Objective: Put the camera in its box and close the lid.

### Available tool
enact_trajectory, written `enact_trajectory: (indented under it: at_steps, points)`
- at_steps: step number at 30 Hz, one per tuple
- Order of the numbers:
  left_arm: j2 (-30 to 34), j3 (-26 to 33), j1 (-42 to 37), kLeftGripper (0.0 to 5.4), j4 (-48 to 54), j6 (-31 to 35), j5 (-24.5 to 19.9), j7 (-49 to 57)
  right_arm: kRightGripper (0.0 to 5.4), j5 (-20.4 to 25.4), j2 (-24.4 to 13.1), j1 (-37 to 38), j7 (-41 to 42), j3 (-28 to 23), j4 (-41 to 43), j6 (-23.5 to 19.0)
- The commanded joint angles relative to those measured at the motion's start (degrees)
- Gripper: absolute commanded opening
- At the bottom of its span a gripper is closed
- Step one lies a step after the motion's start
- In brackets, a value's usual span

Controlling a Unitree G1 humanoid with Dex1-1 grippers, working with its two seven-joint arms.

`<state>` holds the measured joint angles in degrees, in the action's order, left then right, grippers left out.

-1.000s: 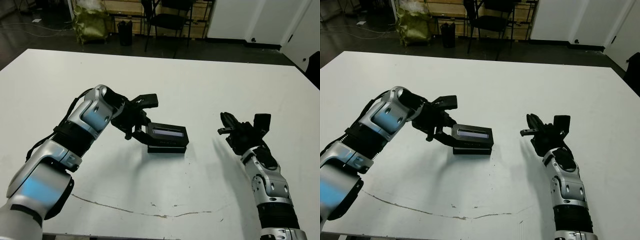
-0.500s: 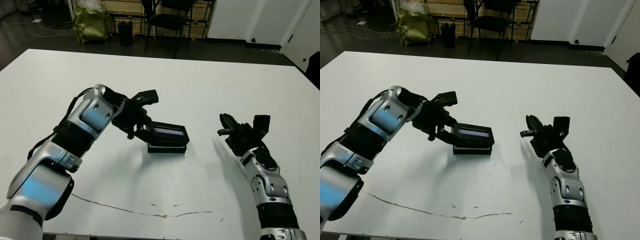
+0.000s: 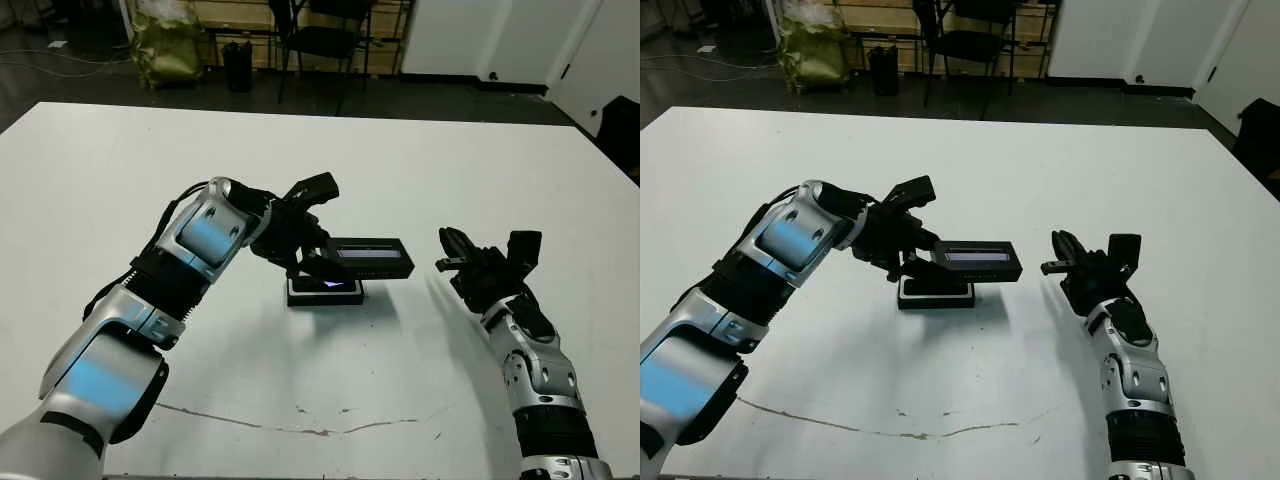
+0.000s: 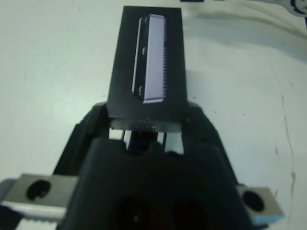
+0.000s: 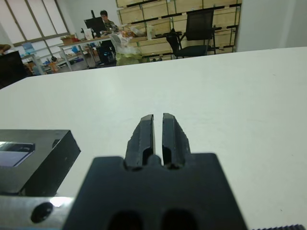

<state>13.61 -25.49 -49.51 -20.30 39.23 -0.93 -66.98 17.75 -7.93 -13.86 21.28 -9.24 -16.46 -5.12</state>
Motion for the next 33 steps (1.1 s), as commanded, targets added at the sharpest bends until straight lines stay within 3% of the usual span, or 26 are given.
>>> enact_trajectory:
  at_steps: [1,9,18,33]
  points:
    - [1.07,0.07,0.2,2.41,-1.02,-0.87,-0.63,-0.3,0.0,0.34,-0.24,0.05,0.6,-0.43,-1.52,0.21]
    - [2.3,-0.9,-0.07,2.41,-2.18,-3.08,-0.03,-0.55,0.0,0.17,-0.34,-0.29,0.91,-0.45,-2.54,1.01]
    - [3.29,-2.84,-1.43,2.41,-4.75,-4.35,1.82,-1.99,0.0,-0.09,-0.49,0.25,-1.05,0.02,0.04,-1.88]
    - [4.01,-3.52,-0.59,2.41,-8.72,-14.82,4.28,-4.09,0.0,0.3,-0.1,0.03,0.58,-0.55,-2.5,1.93]
